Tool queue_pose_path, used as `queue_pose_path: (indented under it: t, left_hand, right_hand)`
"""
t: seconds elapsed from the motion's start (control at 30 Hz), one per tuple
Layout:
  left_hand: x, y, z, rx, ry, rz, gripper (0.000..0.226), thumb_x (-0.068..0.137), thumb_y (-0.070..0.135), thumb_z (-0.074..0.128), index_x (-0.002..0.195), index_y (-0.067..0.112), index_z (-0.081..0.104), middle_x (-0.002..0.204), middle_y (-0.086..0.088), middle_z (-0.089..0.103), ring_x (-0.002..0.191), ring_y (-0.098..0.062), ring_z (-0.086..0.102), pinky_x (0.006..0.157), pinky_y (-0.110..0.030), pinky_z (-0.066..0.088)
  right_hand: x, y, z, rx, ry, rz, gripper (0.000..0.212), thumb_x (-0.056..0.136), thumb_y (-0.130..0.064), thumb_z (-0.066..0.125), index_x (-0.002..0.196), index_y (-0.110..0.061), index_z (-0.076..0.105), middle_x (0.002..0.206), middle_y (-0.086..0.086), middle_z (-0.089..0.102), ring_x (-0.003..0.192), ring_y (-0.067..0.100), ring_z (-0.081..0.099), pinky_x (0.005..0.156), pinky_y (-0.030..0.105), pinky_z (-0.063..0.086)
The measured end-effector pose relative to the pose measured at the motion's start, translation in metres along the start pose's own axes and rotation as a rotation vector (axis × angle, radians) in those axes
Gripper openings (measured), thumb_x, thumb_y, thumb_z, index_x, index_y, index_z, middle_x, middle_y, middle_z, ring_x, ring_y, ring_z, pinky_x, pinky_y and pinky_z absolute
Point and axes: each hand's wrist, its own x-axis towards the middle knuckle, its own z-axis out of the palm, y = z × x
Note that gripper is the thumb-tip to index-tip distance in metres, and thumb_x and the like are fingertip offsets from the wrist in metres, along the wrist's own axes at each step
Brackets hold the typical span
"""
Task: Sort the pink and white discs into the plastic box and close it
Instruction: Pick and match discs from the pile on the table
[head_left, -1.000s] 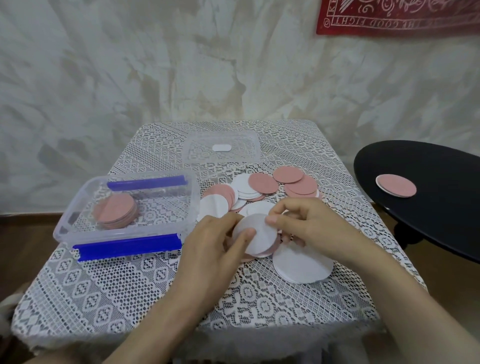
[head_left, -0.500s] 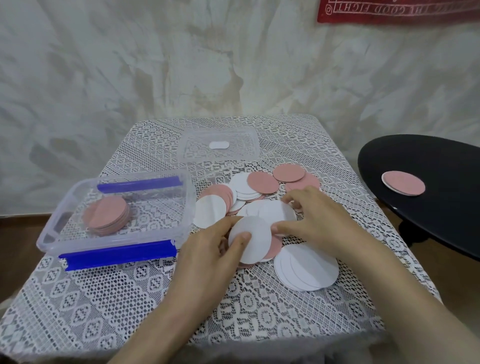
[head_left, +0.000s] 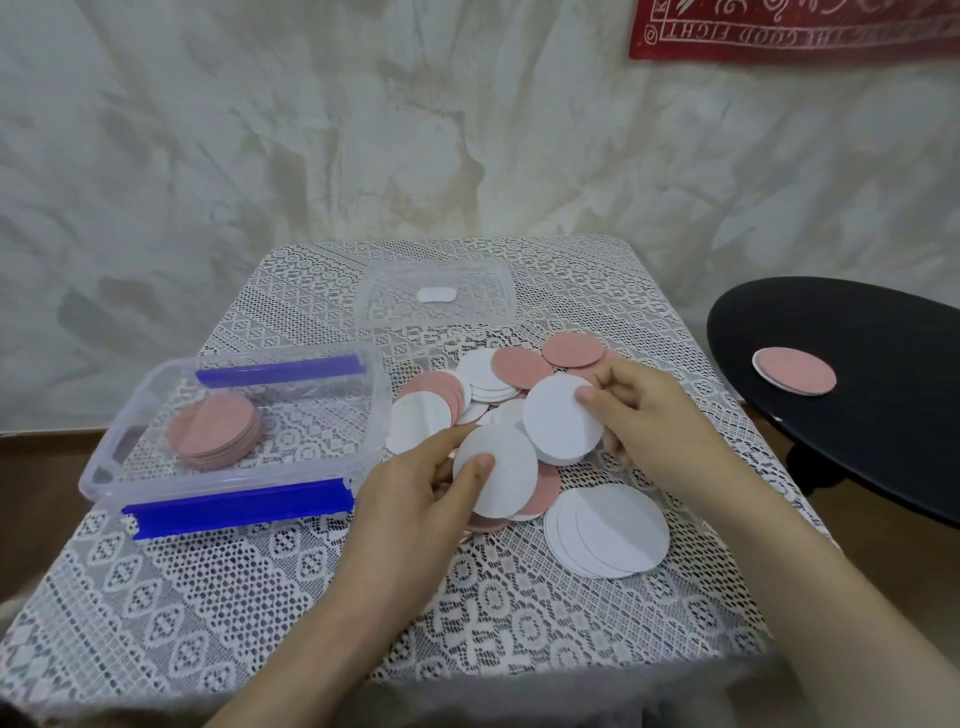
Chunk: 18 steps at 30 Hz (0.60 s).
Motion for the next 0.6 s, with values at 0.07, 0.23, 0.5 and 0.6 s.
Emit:
queue_pose_path:
  t: [0.07, 0.23, 0.5, 0.6]
  left_hand:
    - [-0.002, 0.001, -0.001, 0.01, 0.004, 0.038, 0.027, 0.102, 0.03, 0.055, 0.126, 0.03, 0.066, 0.081, 0.015, 0.075, 0.075, -0.001, 0.073, 0.065, -0.018, 0.053]
    - [-0.008, 0.011, -0.001, -0.011, -0.006, 0.065, 0.026, 0.105, 0.028, 0.046, 0.119, 0.04, 0.065, 0.05, 0.013, 0.06, 0.047, -0.001, 0.058, 0.053, -0.019, 0.047]
    - [-0.009, 0.012, 0.0, -0.08, -0.046, 0.056, 0.021, 0.097, 0.042, 0.054, 0.115, 0.042, 0.066, 0.078, 0.003, 0.072, 0.058, -0.017, 0.069, 0.057, -0.031, 0.055]
    - [-0.008, 0.009, -0.001, -0.068, -0.051, 0.026, 0.025, 0.097, 0.027, 0.063, 0.115, 0.044, 0.063, 0.078, 0.008, 0.073, 0.057, -0.016, 0.069, 0.054, -0.021, 0.05]
  right_hand:
    - [-0.006, -0.005, -0.003, 0.132, -0.03, 0.02, 0.016, 0.102, -0.014, 0.057, 0.1, 0.001, 0.06, 0.052, -0.004, 0.055, 0.045, 0.011, 0.047, 0.043, 0.019, 0.042]
    - [-0.022, -0.012, 0.004, 0.185, -0.193, 0.027, 0.012, 0.097, -0.014, 0.065, 0.097, -0.002, 0.064, 0.064, 0.001, 0.062, 0.054, 0.017, 0.057, 0.049, 0.026, 0.05]
    - [-0.03, -0.016, 0.029, 0.213, -0.243, 0.057, 0.013, 0.092, -0.005, 0.071, 0.1, -0.004, 0.06, 0.074, 0.007, 0.063, 0.06, 0.026, 0.068, 0.056, 0.032, 0.06]
    - [-0.029, -0.016, 0.032, 0.208, -0.255, 0.046, 0.013, 0.091, -0.004, 0.072, 0.097, -0.006, 0.06, 0.074, 0.007, 0.062, 0.061, 0.026, 0.069, 0.056, 0.033, 0.06]
